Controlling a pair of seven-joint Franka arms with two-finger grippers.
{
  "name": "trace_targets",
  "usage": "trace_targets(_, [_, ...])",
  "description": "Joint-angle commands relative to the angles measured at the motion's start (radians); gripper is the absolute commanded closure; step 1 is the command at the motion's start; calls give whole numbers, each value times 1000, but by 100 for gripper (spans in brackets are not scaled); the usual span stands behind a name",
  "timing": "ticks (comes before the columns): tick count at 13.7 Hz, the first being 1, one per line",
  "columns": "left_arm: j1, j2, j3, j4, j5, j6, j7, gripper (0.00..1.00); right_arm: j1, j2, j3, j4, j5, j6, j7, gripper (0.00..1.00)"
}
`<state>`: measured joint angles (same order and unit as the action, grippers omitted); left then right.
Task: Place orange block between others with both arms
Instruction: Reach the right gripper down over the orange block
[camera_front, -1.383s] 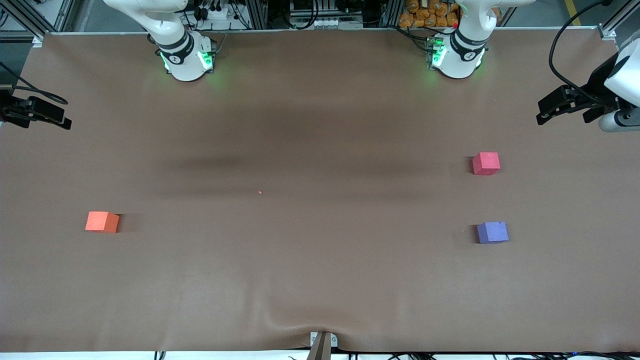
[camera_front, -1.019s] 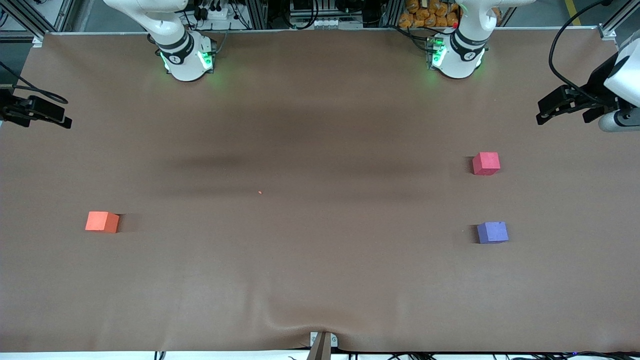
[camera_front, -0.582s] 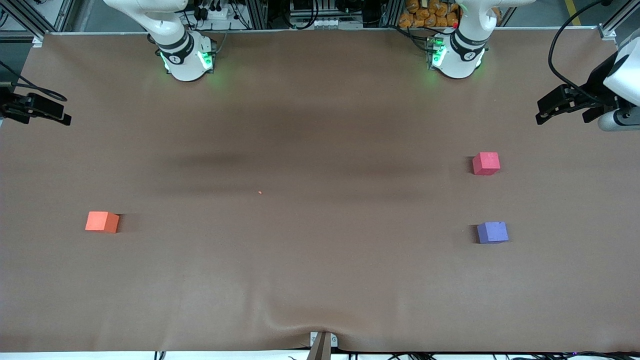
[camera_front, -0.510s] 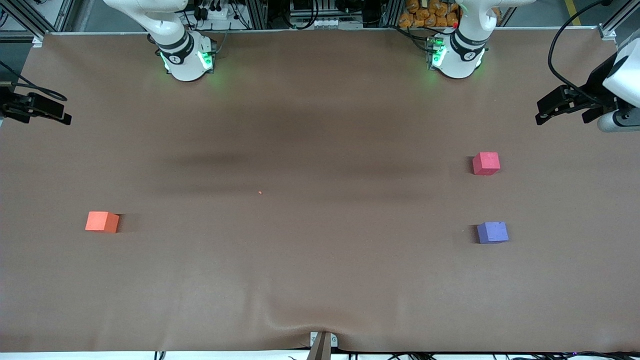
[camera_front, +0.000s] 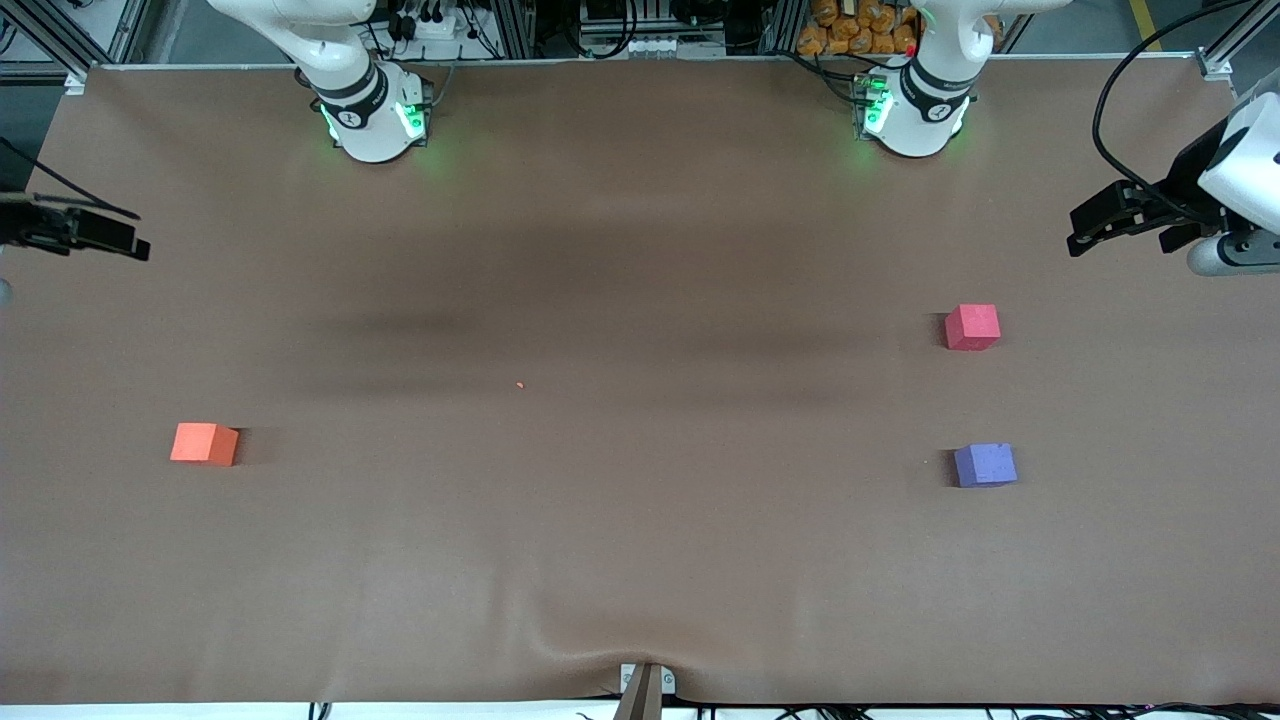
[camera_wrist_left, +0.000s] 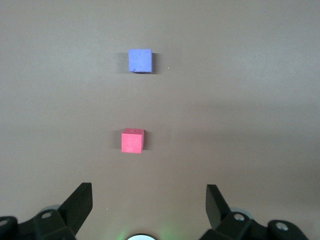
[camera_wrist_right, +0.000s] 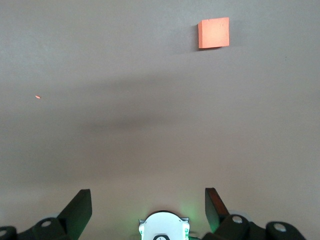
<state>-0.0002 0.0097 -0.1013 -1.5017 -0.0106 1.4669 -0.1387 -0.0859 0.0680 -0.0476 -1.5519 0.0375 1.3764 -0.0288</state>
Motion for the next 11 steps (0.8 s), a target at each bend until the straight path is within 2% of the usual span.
trace_targets(1, [6, 6, -3, 20, 3, -10, 19, 0, -41, 65, 8, 3, 15, 4, -8, 0])
trace_targets(3, [6, 7, -2, 18, 6, -8, 19, 0, -70, 139, 8, 7, 15, 18, -8, 0])
trace_targets(9, [17, 7, -2, 20, 4, -8, 19, 0, -124, 315, 6, 6, -2, 177, -59, 0])
trace_targets(11, [14, 7, -3, 20, 9, -7, -1, 0, -123, 381, 8, 12, -72, 274, -62, 0])
